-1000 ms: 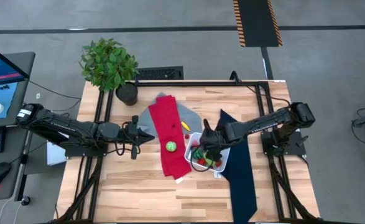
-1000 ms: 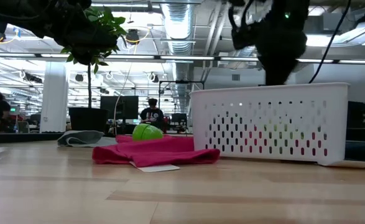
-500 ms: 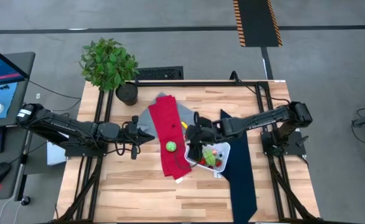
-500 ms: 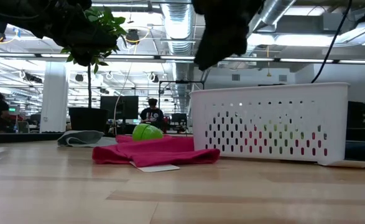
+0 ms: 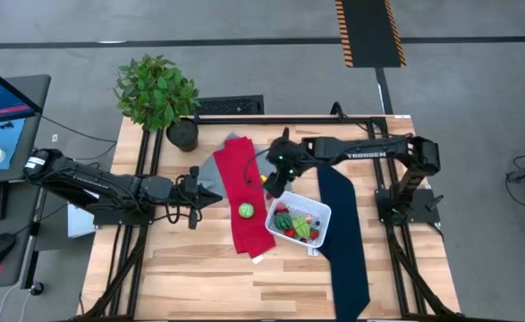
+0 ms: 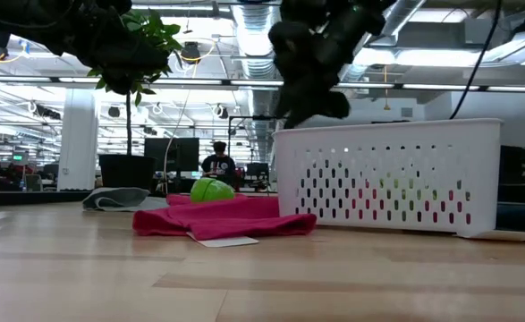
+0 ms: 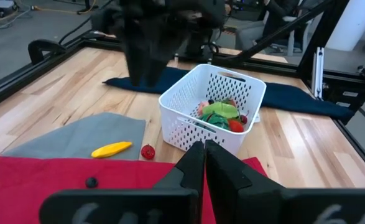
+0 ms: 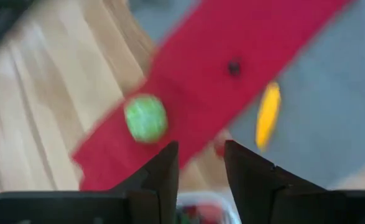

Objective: Pick and placing Produce into tupperware
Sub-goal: Put the cherry into the white bin

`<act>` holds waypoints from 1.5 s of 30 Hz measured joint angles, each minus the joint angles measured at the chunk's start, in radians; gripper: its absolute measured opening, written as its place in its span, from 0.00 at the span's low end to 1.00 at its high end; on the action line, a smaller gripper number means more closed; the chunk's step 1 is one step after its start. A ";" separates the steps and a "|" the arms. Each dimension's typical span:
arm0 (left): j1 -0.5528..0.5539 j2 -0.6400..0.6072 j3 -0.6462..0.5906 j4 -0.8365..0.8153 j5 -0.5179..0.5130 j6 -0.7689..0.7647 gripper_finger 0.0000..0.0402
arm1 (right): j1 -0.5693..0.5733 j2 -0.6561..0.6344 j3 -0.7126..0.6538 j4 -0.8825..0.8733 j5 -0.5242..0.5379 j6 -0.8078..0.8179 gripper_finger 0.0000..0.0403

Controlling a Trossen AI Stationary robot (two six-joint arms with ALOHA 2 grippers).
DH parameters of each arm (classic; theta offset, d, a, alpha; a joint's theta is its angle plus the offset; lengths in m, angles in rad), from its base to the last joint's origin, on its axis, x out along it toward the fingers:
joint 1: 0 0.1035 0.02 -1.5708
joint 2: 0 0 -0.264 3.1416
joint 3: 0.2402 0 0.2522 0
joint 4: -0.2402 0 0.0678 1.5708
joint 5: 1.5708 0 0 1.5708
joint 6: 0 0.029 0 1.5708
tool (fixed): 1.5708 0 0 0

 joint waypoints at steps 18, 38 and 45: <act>0.000 0.002 0.000 -0.027 0.001 -0.007 0.02 | 0.012 0.313 0.373 -0.430 -0.013 -0.122 0.41; -0.007 0.002 0.000 -0.035 -0.008 -0.011 0.02 | 0.022 0.358 0.378 -0.310 -0.062 -0.163 0.41; -0.007 0.002 0.000 -0.036 -0.007 -0.011 0.02 | 0.022 0.408 0.372 -0.358 -0.061 -0.160 0.40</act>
